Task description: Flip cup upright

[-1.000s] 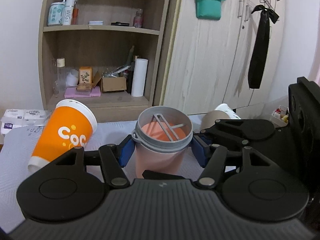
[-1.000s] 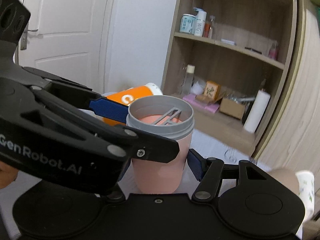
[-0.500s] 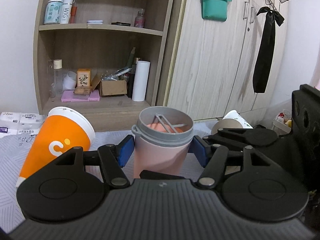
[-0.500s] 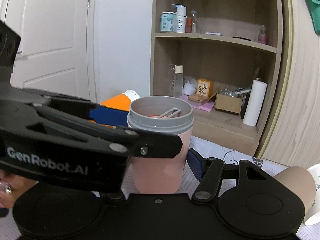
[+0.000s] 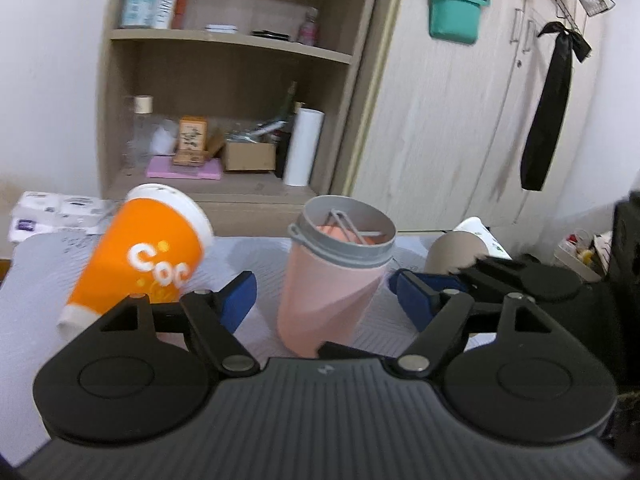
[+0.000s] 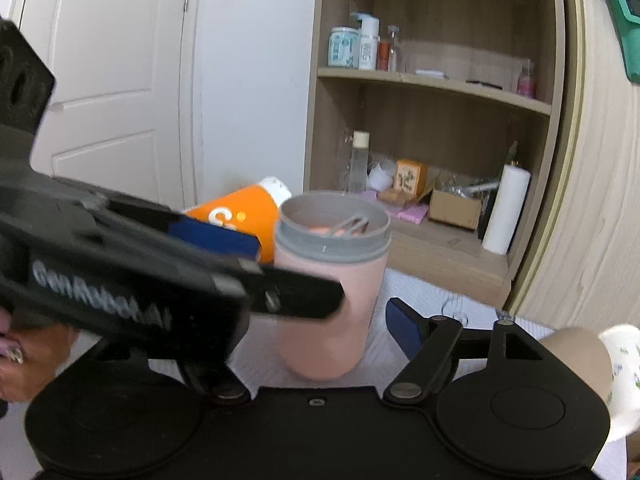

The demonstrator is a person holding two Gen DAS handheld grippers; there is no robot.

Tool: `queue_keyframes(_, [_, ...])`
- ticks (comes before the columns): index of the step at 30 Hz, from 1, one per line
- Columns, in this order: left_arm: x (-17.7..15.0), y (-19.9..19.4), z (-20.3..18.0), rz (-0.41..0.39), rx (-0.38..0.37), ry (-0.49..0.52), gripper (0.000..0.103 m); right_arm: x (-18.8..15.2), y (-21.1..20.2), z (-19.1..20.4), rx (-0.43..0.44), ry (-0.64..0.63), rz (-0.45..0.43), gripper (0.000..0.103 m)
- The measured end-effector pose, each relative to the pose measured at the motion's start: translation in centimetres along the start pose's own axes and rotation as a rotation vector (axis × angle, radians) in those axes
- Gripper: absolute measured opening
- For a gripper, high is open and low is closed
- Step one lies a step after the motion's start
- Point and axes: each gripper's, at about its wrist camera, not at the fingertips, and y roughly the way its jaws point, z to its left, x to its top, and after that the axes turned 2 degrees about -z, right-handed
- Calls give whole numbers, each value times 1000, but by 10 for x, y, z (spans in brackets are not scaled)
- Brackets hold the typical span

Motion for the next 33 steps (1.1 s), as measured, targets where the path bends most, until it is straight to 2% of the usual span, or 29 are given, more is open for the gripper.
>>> queue_keyframes(4, [-10,-25,-3,-11,25,-22,77,-10,-20,3,4,36,1,81])
queue_keyframes(9, [-23,-61,-13,-46,82,-3,77,-19,-56,12,-8,52,-26,81])
queue_keyframes(13, [-29,-94,-23,-79,132,25,77,-29,-86,25,-53,30,-51,81])
queue_keyframes(18, [-34,-124,-34,-91,157,37,77,-39,-122,34,-99,62,-90,81])
queue_keyframes(27, [-38,-159,-53,-111,192,46,77,-34,-168,42,-199,83,-119,81])
queue_keyframes(33, [-36,-183,-62,-141,254,38,79,-26,-203,62,-261,91,-163,81])
